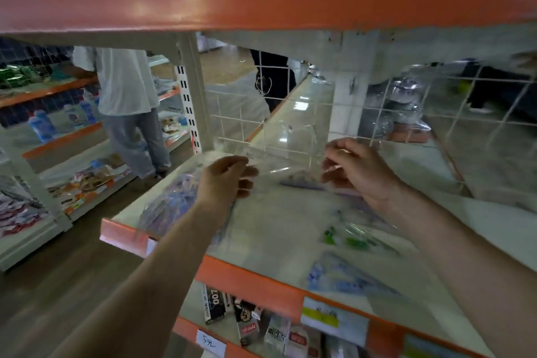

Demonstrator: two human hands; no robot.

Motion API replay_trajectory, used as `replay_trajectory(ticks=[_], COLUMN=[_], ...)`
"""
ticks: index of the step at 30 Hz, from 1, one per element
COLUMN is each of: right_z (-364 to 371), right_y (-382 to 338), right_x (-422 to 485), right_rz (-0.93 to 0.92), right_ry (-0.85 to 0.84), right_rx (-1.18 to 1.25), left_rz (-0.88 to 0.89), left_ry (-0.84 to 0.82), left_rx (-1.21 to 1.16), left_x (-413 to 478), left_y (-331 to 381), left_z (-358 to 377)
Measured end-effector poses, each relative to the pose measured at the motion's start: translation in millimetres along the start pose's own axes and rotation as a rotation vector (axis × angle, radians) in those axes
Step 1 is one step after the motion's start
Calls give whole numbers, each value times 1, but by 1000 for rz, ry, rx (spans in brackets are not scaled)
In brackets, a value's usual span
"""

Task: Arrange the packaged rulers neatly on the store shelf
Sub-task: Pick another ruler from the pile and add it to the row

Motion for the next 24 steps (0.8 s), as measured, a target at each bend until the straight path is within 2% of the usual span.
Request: replay_trajectory(ticks=[3,8,17,24], right_z=[-37,-83,-134,-126], right_y=[7,22,59,73], right_x=[-15,-34,-62,-58], right_rz=[-101,-158,-127,-42], right_ry=[48,174,426,413], right_rx=[-142,-256,-248,-279], left_rz=[-65,-56,-14,-31], left_ry=[-59,-105,-2,-2], left_rx=[-23,-86,-134,-163], left_x=[-18,-45,-61,-57], left_y=[-23,-39,-54,-57], left_z=[24,48,42,36])
Point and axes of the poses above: each hand's wrist, its own x-axis towards the middle knuckle, its own z-axis out of the palm, y = z × x, the point moved 3 cm from there along x, towards the middle knuckle, and after that the axes turned 12 degrees about y, right-handed, at the moved point
